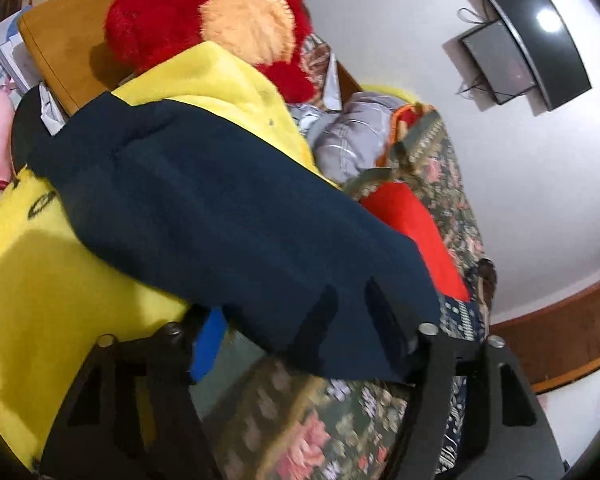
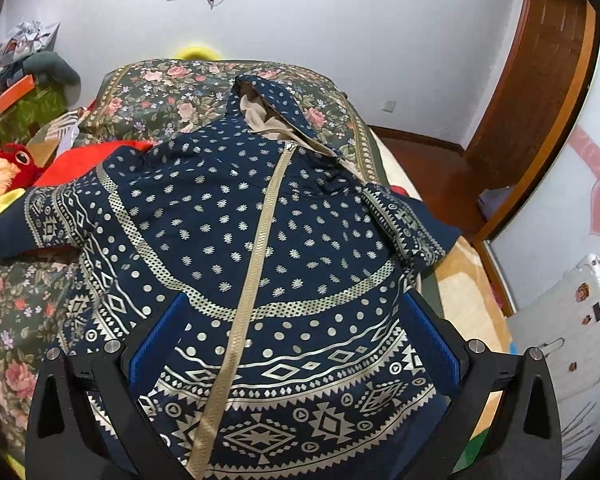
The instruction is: Fold large clothes
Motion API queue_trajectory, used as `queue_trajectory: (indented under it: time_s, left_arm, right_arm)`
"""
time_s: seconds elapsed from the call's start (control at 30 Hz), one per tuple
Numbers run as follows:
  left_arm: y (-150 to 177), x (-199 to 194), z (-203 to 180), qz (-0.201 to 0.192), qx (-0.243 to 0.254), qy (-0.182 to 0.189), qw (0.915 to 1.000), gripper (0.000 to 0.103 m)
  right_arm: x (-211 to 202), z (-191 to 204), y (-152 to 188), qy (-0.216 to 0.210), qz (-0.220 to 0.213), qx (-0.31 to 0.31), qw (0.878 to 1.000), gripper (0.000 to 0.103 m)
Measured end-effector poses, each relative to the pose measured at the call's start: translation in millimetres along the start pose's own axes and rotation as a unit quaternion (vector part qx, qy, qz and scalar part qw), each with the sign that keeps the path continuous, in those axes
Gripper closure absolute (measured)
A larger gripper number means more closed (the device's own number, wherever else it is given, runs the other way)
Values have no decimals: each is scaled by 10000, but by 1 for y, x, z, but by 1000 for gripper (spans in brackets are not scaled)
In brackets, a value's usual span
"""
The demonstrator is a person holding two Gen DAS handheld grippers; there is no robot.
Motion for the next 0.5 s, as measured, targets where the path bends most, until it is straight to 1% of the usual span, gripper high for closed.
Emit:
queue_trajectory:
  time_s: [0.07, 0.1, 0.17, 0.2, 0.23, 0.27, 0.3, 0.33, 0.37, 0.4, 0.43, 0.5]
  left_arm:
    - [-5, 3, 2, -62, 97, -194, 9997, 54]
    - [-8, 4, 1, -128, 256, -385, 9988, 58]
    - [-13, 4, 3, -187, 524, -688, 9961, 74]
    - [-15, 3, 1, -222, 656, -866, 9938, 78]
    - [-16, 0, -2, -260, 704, -960, 9926, 89]
    - [-18, -3, -7, -298, 797, -1004, 9913, 96]
    - [-20, -5, -13, -350, 908, -1025, 9900, 97]
    - [-23, -13, -28, -501, 1175, -1039, 9864, 98]
    - [-26, -17, -37, -586, 1313, -1041, 9841, 98]
    - [-30, -24, -56, -735, 1560, -992, 9800, 98]
    - [-32, -29, -70, -811, 1691, -922, 9779, 99]
    - [-35, -40, -109, -954, 1961, -669, 9736, 99]
  right_arm:
    - [0, 0, 0, -64, 7, 69, 10000, 0]
    - [0, -1, 1, -86, 22, 96, 9999, 0]
    - [1, -2, 1, -145, 61, 161, 9997, 0]
    - [2, -4, 0, -191, 84, 210, 9996, 0]
    - [2, -5, -1, -247, 90, 267, 9993, 0]
    - [1, -6, -1, -282, 92, 306, 9991, 0]
    - [1, -9, -2, -323, 109, 368, 9987, 0]
    - [1, -12, -3, -358, 126, 439, 9983, 0]
    - [1, -13, -3, -378, 126, 481, 9981, 0]
    - [1, -16, -4, -409, 115, 550, 9976, 0]
    - [1, -19, -5, -429, 102, 614, 9971, 0]
    - [1, -23, -6, -473, 77, 684, 9965, 0]
Point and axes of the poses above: each gripper's, at about its wrist camera, not at the fingertips, and x roughly the way its jaws point, z to its left, y to its underside, the point moved 10 cm from there along x, roughly the way its jaws point, and after that the axes turned 10 degrees about -z, right-handed, at the moved point
